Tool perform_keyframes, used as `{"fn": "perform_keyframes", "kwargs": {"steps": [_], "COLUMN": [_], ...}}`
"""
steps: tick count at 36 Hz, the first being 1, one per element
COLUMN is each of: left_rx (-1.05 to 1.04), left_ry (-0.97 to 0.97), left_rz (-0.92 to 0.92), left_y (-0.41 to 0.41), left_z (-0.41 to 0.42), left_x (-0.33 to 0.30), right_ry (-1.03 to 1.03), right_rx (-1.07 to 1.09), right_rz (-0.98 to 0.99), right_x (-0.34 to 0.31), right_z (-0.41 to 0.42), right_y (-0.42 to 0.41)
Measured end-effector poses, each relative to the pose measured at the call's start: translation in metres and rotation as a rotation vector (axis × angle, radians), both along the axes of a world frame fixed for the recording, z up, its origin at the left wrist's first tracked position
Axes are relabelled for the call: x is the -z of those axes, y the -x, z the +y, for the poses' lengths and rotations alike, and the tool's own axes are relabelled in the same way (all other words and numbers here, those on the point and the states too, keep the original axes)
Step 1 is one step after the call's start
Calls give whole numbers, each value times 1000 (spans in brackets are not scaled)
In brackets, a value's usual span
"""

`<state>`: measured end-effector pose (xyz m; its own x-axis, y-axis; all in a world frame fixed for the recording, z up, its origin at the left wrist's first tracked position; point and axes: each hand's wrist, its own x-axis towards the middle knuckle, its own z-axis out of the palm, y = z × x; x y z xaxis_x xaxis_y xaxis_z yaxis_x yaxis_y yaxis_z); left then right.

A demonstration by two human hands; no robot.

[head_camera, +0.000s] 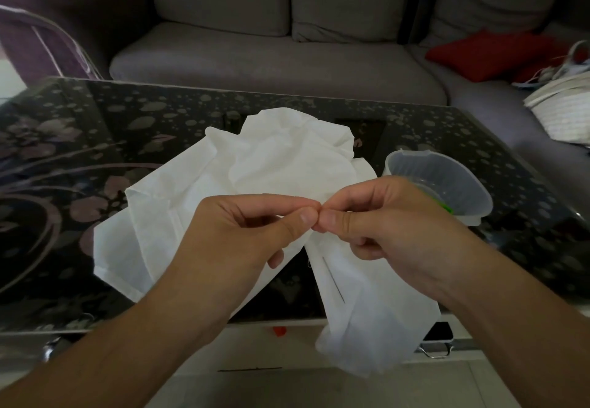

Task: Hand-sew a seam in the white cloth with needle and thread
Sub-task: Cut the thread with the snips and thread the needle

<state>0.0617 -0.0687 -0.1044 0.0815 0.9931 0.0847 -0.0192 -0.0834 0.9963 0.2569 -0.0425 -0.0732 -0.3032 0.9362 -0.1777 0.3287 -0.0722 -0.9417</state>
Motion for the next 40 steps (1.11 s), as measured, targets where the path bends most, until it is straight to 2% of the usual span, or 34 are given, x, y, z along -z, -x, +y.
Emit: {"fn": "perform_keyframes", "kwargs": {"steps": [16, 40], "left_rx": [83, 190], "left_ry": [29, 91], "left_rz": [7, -14], "left_y": [1, 2], "left_z": [4, 5], "left_x": [-1, 2], "right_ry": [9, 134], "right_rx": [-18, -37], "right_rz": [31, 53], "right_x": [0, 0], "right_z": [-1, -1], "right_y": [-1, 0]}}
